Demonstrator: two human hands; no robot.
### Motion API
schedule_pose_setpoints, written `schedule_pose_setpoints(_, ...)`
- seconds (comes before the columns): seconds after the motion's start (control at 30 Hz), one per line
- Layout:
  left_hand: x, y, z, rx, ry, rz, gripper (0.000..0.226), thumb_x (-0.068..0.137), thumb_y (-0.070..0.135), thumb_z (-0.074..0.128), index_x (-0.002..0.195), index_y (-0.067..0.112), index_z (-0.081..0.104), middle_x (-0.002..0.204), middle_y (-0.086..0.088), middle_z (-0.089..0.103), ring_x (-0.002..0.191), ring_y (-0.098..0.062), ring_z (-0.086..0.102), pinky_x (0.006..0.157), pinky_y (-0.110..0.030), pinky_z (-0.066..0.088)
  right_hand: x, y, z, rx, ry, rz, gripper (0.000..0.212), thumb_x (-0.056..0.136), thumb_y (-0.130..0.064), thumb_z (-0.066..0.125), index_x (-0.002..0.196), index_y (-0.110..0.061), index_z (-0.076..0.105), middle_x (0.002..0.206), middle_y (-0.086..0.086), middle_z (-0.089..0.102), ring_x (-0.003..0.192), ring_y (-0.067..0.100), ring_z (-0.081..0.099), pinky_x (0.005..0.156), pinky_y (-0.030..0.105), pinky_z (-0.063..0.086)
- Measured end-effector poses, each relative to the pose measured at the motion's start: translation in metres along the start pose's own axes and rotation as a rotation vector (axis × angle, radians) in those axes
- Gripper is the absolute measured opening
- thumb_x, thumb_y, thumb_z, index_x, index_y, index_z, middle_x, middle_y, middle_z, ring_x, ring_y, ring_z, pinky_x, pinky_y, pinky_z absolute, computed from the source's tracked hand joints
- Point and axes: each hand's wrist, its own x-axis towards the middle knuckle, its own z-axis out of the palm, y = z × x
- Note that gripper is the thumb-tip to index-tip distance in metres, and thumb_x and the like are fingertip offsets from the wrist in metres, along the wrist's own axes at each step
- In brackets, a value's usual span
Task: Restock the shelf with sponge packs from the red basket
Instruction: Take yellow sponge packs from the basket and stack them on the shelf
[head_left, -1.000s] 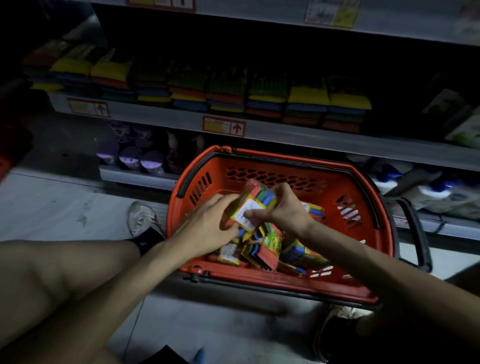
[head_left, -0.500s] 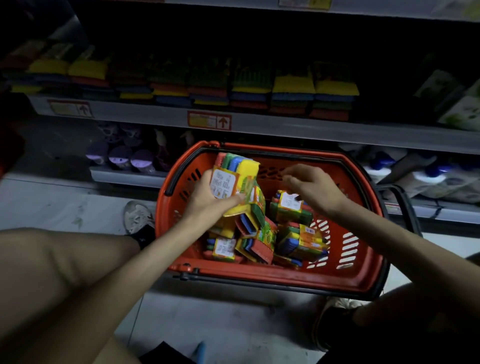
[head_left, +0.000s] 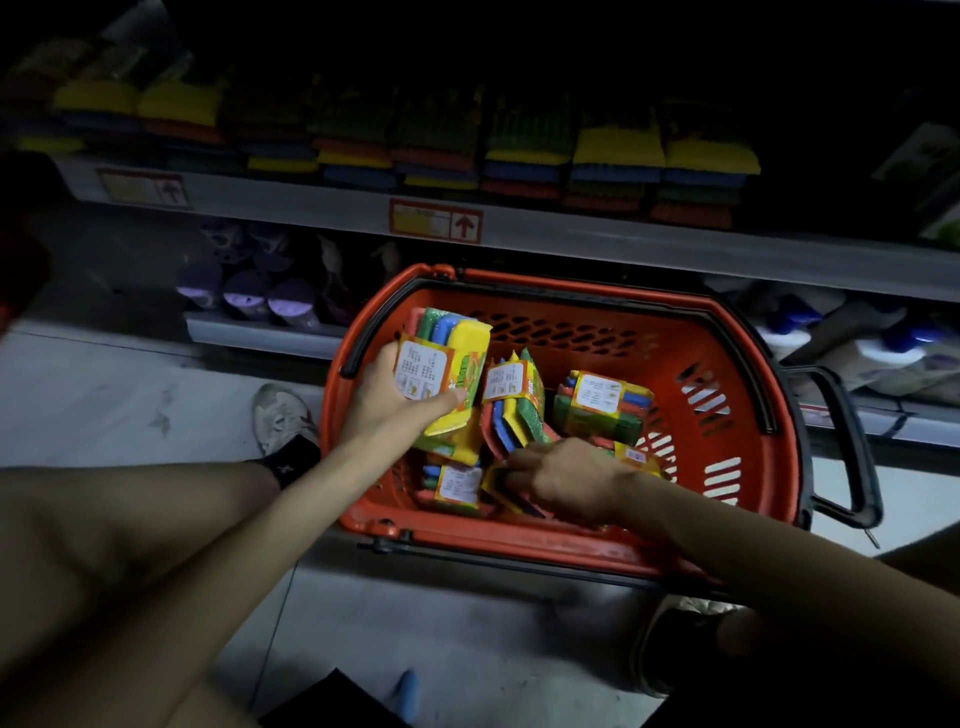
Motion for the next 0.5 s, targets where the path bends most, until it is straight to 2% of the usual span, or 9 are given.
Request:
schedule_pose_setpoints(0.07,-0.001,0.002,-0.001,0.000,0.004,-0.004,0.062,0.069,0.045,0.089,0.118,0.035,0.053,0.119,0.002,0.065,0.106,-0.016,0.064,0.095,-0.043,0.054,0.021,-0.009,0.010,-0.107,-0.038,-0.099,0.043,0.097,-0.020,0.055,0.140,-0.014,0.056,0.129,0.011,0.061,0.096,0.028,0.066,0.049,0.035,0.050)
schedule_pose_setpoints(0.17,-0.002,0.008,-0.003,-0.001,-0.003,-0.016,0.078,0.056,0.061,0.082,0.123,0.033,0.054,0.120,0.003,0.064,0.108,-0.016,0.064,0.097,-0.045,0.054,0.039,-0.012,0.023,-0.329,-0.154,-0.248,0.049,0.100,-0.022,0.057,0.148,-0.014,0.050,0.153,0.011,0.048,0.115,0.026,0.061,0.052,0.032,0.043)
schedule_pose_setpoints(0.23,-0.001,0.011,-0.004,-0.003,-0.007,-0.015,0.088,0.053,0.065,0.079,0.129,0.030,0.053,0.121,0.004,0.064,0.110,-0.016,0.063,0.098,-0.045,0.054,0.037,-0.004,0.033,-0.373,-0.126,-0.316,0.046,0.095,-0.022,0.064,0.141,-0.022,0.060,0.140,0.001,0.061,0.105,0.019,0.067,0.048,0.027,0.044)
schedule_pose_setpoints(0.3,-0.001,0.014,-0.005,0.000,-0.014,-0.010,0.086,0.058,0.061,0.082,0.132,0.029,0.053,0.122,0.004,0.064,0.111,-0.016,0.063,0.098,-0.044,0.053,0.032,0.004,0.037,-0.376,-0.060,-0.338,0.041,0.096,-0.020,0.053,0.135,-0.024,0.066,0.121,-0.003,0.068,0.086,0.015,0.067,0.043,0.024,0.043)
schedule_pose_setpoints(0.37,0.000,0.015,-0.005,0.008,-0.015,-0.003,0.073,0.068,0.051,0.087,0.130,0.028,0.054,0.122,0.003,0.064,0.109,-0.016,0.063,0.095,-0.040,0.053,0.027,0.008,0.035,-0.411,-0.008,-0.360,0.045,0.098,-0.015,0.039,0.132,-0.020,0.066,0.119,0.000,0.064,0.079,0.018,0.062,0.042,0.027,0.045)
schedule_pose_setpoints(0.4,0.002,0.015,-0.005,0.009,-0.008,0.003,0.069,0.071,0.047,0.088,0.128,0.028,0.054,0.121,0.003,0.065,0.108,-0.016,0.063,0.094,-0.039,0.053,0.023,0.010,0.031,-0.421,0.010,-0.353,0.042,0.097,-0.014,0.039,0.125,-0.017,0.069,0.119,0.002,0.060,0.078,0.020,0.062,0.041,0.027,0.045)
schedule_pose_setpoints(0.47,0.003,0.016,-0.004,0.000,-0.001,0.010,0.064,0.072,0.043,0.089,0.125,0.028,0.056,0.119,0.004,0.066,0.107,-0.015,0.064,0.093,-0.038,0.053,0.011,0.018,0.020,-0.380,0.075,-0.291,0.027,0.095,-0.016,0.049,0.107,-0.011,0.073,0.112,0.006,0.054,0.073,0.022,0.062,0.036,0.028,0.043)
schedule_pose_setpoints(0.5,0.002,0.017,-0.004,-0.009,-0.003,0.012,0.064,0.072,0.042,0.089,0.125,0.028,0.056,0.118,0.004,0.066,0.106,-0.015,0.064,0.093,-0.038,0.054,0.004,0.023,0.014,-0.374,0.110,-0.261,0.020,0.094,-0.016,0.056,0.105,-0.008,0.071,0.111,0.009,0.051,0.073,0.023,0.062,0.035,0.030,0.044)
